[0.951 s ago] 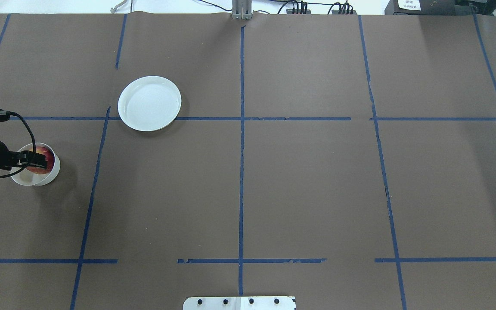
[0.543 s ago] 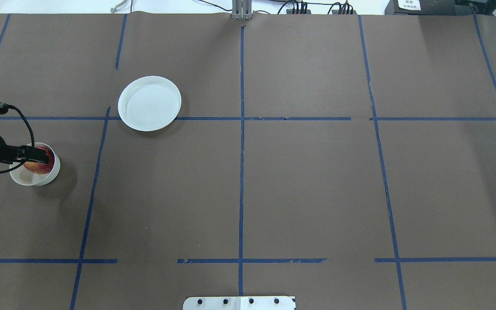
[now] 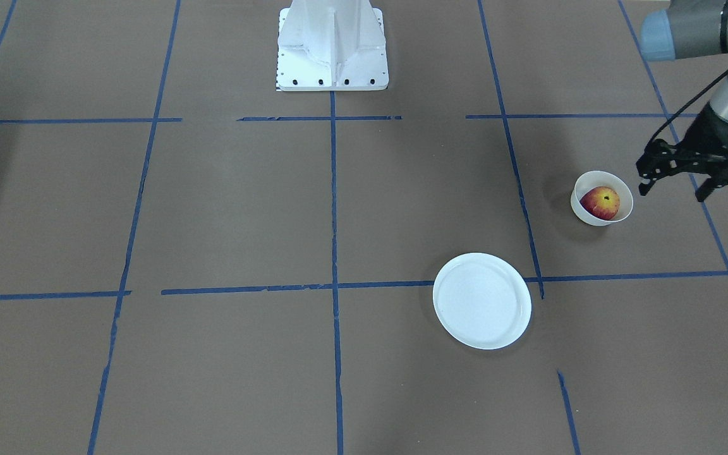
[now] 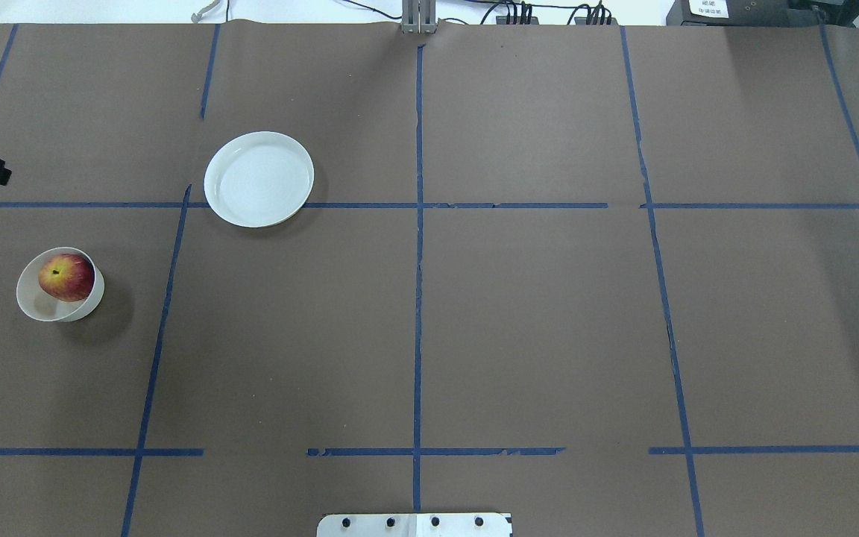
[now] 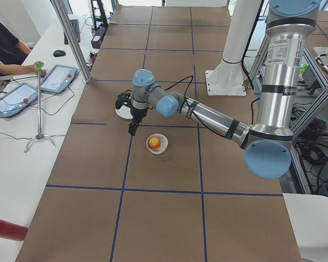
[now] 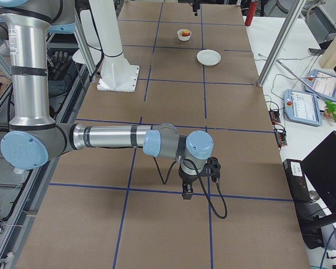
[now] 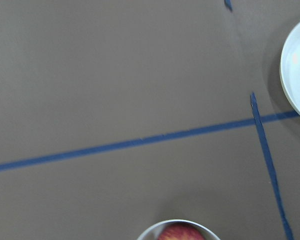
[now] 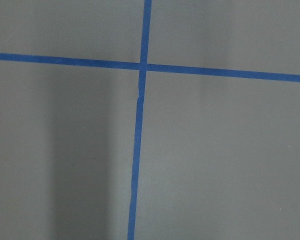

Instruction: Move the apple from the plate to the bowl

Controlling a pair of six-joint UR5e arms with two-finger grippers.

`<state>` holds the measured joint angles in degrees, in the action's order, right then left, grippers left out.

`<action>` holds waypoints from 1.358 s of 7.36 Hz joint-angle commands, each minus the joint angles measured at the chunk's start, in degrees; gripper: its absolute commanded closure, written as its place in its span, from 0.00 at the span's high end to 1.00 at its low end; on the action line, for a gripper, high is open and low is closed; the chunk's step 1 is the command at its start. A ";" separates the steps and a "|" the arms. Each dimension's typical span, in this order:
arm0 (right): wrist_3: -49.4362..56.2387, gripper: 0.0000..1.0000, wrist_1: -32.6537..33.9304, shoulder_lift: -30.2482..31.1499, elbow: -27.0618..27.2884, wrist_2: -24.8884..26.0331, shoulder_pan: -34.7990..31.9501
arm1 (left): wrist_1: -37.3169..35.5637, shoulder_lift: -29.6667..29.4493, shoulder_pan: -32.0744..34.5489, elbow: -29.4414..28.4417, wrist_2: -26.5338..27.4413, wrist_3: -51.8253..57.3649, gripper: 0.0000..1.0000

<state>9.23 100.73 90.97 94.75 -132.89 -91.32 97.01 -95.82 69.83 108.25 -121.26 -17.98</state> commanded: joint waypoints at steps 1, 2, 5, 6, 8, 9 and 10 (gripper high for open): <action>0.00 1.00 0.00 0.00 0.00 0.00 0.00 | -3.50 -1.83 10.80 -5.64 -6.05 15.02 1.00; 0.00 1.00 0.00 0.00 0.00 0.00 0.00 | -3.67 -1.65 14.86 -8.72 -9.14 19.43 1.00; 0.00 1.00 0.00 0.00 0.00 0.00 0.00 | -4.02 0.54 19.90 -17.68 -13.62 20.09 1.00; 0.00 1.00 0.00 0.00 0.00 0.00 0.00 | -3.94 2.03 19.99 -20.16 -15.57 20.09 1.00; 0.00 1.00 0.00 0.00 0.00 0.00 0.00 | -3.23 5.02 20.34 -19.13 -15.59 20.09 1.00; 0.00 1.00 0.00 0.00 0.00 0.00 0.00 | -3.49 5.12 20.78 -18.00 -14.98 20.00 1.00; 0.00 1.00 0.00 0.00 0.00 0.00 0.00 | -3.50 6.86 20.96 -16.77 -14.89 20.00 1.00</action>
<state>9.23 100.72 90.97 94.75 -132.89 -91.32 93.58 -90.55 90.46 90.10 -136.38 2.05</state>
